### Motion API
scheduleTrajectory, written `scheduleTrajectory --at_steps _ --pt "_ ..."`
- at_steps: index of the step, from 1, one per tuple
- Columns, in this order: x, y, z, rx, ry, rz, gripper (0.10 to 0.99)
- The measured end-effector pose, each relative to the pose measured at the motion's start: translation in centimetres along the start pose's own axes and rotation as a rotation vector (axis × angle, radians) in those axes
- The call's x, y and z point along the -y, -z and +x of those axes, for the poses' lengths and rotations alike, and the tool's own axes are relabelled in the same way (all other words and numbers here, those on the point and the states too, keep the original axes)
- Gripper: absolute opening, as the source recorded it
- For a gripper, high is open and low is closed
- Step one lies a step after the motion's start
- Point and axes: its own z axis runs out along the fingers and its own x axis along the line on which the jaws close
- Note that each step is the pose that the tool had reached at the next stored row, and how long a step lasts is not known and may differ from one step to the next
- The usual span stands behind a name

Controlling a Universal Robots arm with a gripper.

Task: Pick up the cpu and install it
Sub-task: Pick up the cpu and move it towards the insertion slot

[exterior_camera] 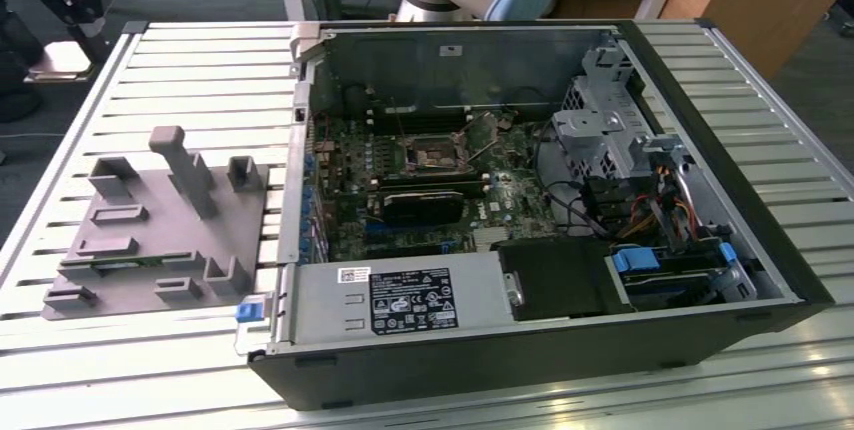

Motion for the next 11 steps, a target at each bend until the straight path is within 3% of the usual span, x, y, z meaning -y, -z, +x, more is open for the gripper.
scheduleTrajectory --at_steps 11 --pt "-0.07 -0.01 -1.23 0.0 0.0 0.0 0.533"
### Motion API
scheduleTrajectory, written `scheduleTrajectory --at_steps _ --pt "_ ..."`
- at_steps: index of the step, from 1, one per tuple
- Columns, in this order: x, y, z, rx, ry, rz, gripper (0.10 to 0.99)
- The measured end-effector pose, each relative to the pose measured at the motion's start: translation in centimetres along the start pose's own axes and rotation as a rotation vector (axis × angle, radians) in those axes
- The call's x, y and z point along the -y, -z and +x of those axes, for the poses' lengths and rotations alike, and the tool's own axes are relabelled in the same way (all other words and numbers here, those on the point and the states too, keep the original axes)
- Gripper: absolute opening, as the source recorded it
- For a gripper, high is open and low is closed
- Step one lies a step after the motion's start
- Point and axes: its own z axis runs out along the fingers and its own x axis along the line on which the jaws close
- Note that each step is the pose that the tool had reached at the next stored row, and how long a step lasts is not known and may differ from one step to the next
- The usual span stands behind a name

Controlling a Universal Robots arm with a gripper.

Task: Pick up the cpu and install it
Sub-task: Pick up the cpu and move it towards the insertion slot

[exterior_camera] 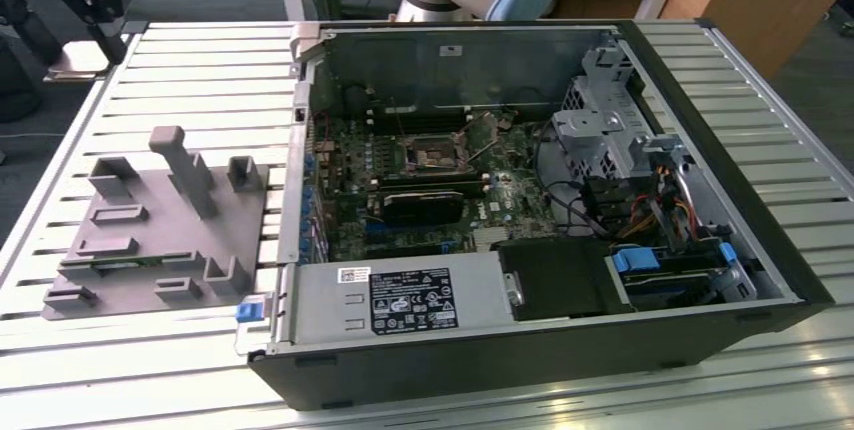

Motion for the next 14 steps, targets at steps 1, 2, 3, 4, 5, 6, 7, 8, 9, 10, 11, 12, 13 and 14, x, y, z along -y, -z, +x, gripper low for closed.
scheduleTrajectory --at_steps 1,2,3,4,5,6,7,8,9,10,11,12,13,14 --pt "-0.01 0.0 -0.12 0.0 0.0 0.0 0.533" --pt "-0.01 0.0 -0.24 0.0 0.0 0.0 0.533" --pt "-0.02 0.0 -0.34 0.0 0.0 0.0 0.533" --pt "-0.02 0.0 -0.45 0.0 0.0 0.0 0.533" --pt "-0.03 0.0 -0.56 -0.0001 0.0 0.0 0.533" --pt "-0.04 -0.01 -0.67 0.0 0.0 0.0 0.533" --pt "-0.04 -0.01 -0.78 0.0 0.0 0.0 0.533" --pt "-0.05 -0.01 -0.88 0.0 0.0 0.0 0.533" --pt "-0.06 0.0 -0.99 -0.0001 0.0 0.0 0.533" --pt "-0.07 -0.01 -1.09 0.0 0.0 0.0 0.533" --pt "-0.08 -0.01 -1.2 0.0 0.0 0.0 0.533" --pt "-0.09 -0.01 -1.3 -0.0001 0.0 0.0 0.533" --pt "-0.09 -0.01 -1.4 0.0 0.0 0.0 0.533" --pt "-0.1 -0.01 -1.5 0.0 0.0 0.0 0.533"
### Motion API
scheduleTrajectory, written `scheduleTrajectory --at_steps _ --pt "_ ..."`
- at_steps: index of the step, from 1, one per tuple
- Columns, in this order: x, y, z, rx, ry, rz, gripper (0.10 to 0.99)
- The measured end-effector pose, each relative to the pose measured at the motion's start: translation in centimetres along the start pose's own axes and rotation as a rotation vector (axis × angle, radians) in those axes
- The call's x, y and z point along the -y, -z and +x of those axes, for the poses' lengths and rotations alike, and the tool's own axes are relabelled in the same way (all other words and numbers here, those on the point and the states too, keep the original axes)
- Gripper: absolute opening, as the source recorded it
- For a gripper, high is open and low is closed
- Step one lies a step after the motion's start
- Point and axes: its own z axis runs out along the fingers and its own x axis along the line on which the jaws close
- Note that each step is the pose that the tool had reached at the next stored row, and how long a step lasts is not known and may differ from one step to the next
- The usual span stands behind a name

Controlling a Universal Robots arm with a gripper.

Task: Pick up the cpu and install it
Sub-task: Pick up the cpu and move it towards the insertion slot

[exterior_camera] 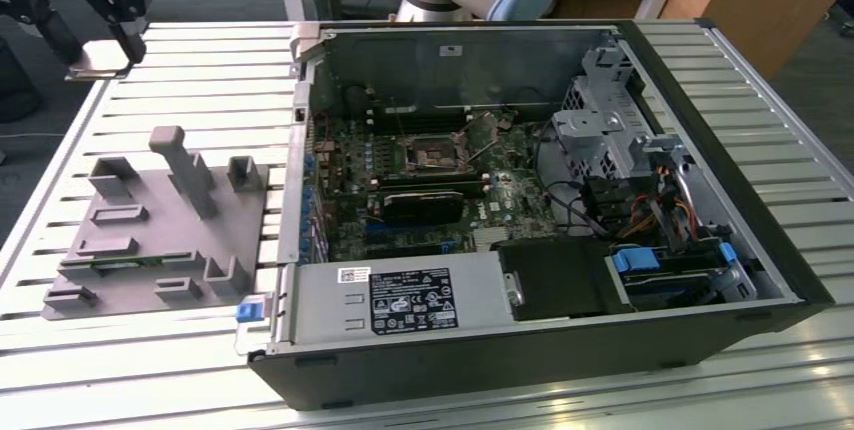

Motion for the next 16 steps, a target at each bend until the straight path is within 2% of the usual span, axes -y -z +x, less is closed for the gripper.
scheduleTrajectory --at_steps 16 --pt "-0.13 -0.01 -1.36 0.0001 0.0 0.0 0.533"
